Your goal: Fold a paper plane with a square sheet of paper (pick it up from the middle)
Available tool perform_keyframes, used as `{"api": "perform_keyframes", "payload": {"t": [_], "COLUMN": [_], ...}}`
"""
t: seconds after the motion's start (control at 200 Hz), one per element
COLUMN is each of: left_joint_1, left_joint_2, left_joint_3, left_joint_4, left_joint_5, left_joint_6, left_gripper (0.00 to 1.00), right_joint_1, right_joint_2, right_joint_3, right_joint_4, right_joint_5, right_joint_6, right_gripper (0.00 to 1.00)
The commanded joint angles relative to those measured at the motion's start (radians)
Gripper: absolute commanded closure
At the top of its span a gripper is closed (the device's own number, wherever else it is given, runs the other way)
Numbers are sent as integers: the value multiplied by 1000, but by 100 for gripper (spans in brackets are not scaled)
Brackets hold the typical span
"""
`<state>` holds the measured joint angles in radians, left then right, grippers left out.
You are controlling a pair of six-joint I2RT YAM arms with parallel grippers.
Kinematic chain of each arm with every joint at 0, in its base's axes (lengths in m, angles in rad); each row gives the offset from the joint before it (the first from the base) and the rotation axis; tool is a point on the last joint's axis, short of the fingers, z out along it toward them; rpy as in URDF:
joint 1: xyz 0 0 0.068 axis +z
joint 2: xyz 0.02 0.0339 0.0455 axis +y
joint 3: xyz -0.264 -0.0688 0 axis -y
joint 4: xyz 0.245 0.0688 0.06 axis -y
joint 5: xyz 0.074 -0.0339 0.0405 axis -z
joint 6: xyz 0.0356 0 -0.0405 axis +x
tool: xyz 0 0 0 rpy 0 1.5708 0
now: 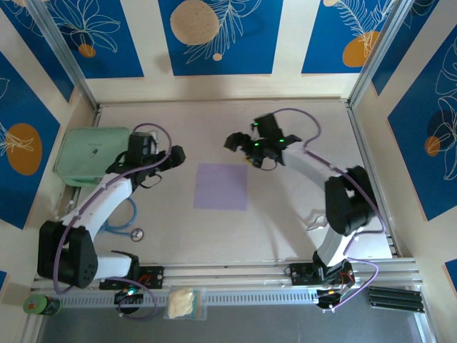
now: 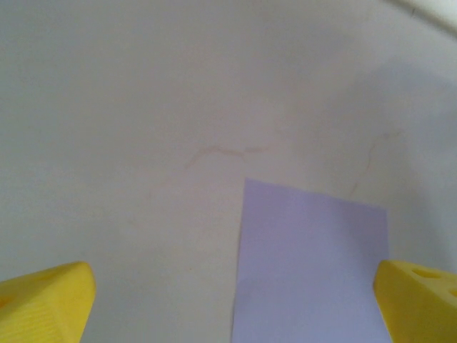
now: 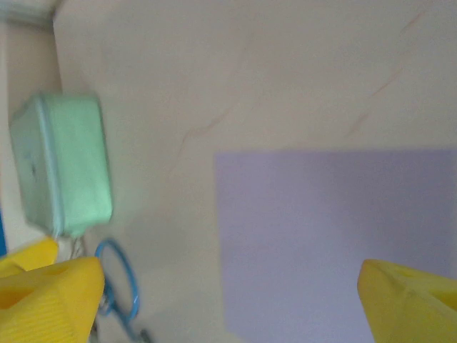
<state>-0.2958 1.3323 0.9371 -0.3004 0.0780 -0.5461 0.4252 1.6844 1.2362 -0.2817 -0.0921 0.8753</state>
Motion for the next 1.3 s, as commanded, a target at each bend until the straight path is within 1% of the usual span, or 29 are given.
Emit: {"api": "perform_keyframes", "payload": {"t": [0.0,0.105,0.17,0.185,0.21,0.29,0.385,0.515,0.615,0.69,0.81,0.945,1.296], "left_joint_1": [-99,-188,-244,-254,-277,-340,-396,-452,-469,-470,-470,-469,-466], "left_joint_2": [83,175,231,247,270,347,449,580,654,693,746,797,867], "left_joint_3": [90,145,173,181,193,251,350,498,575,615,676,737,786], "left_joint_4": [-164,-174,-180,-186,-195,-236,-316,-438,-492,-512,-550,-599,-615], "left_joint_5": [-97,-107,-109,-112,-117,-125,-158,-204,-215,-210,-206,-240,-247], "left_joint_6": [-19,-58,-95,-104,-118,-134,-133,-117,-119,-133,-138,-140,-134], "left_gripper": [1,1,0,0,1,2,2,0,0,2,5,8,9], "right_joint_1": [-76,-160,-214,-226,-240,-274,-298,-339,-358,-368,-373,-378,-384], "right_joint_2": [-57,-89,-103,-108,-116,-154,-181,-171,-170,-169,-163,-149,-129], "right_joint_3": [-68,-91,-104,-110,-119,-163,-194,-197,-214,-218,-219,-218,-211], "right_joint_4": [-66,-74,-71,-68,-61,-21,8,8,29,30,27,27,23], "right_joint_5": [121,122,103,98,99,101,107,55,19,4,3,-8,-23], "right_joint_6": [-134,-207,-237,-248,-260,-299,-318,-298,-282,-277,-274,-268,-261], "right_gripper": [8,7,3,0,1,1,1,1,1,1,1,1,1]}}
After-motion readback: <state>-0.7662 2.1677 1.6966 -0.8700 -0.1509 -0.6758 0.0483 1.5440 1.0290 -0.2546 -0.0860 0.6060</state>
